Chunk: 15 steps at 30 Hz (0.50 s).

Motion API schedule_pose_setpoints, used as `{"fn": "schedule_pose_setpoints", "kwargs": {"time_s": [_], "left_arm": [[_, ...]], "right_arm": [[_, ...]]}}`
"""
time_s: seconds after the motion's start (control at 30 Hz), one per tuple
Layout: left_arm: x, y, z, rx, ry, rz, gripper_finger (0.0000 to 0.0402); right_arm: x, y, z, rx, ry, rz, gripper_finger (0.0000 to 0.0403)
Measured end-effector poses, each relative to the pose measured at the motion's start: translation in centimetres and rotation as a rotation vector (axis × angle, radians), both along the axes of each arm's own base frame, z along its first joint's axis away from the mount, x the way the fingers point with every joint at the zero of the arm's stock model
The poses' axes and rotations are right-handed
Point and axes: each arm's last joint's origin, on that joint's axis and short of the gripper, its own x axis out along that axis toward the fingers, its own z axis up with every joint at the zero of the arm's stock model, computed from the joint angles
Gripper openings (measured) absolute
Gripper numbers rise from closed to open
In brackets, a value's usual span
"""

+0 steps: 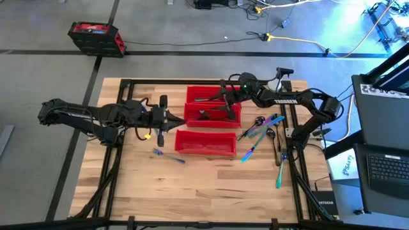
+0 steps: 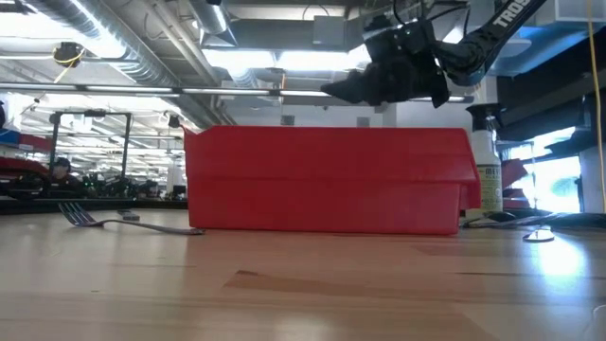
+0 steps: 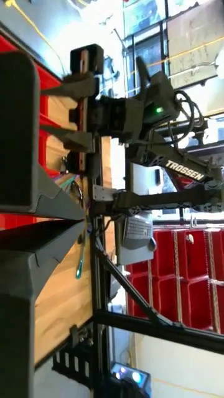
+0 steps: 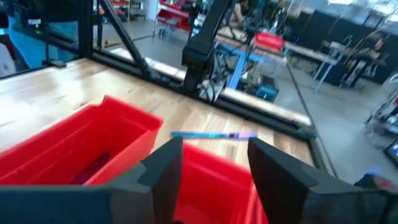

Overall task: Sort silverware
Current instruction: Put the purple fork into the top red bin

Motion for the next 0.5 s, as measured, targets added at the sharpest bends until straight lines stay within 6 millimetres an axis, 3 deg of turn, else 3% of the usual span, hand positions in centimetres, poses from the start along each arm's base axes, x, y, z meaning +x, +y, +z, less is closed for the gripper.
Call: {"fn": "schedule_pose_setpoints", "kwargs": {"time_s": [0.23, 0.4, 0.5], "left_arm": [[0.0, 0.0, 1.9, -0.046, -0.203, 0.01, 0.0], [-0.4, 0.4, 3.6, -0.043, -0.376, 0.122, 0.0], [-0.5, 0.4, 3.8, -0.04, -0.398, 0.125, 0.0]], "right_arm": [[-0.3, 0.2, 1.0, 0.014, -0.019, 0.017, 0.0184], [-0.4, 0.2, 4.5, -0.024, -0.108, 0.007, 0.0189], [-0.5, 0.2, 5.4, -0.017, -0.125, -0.008, 0.0189]]}}
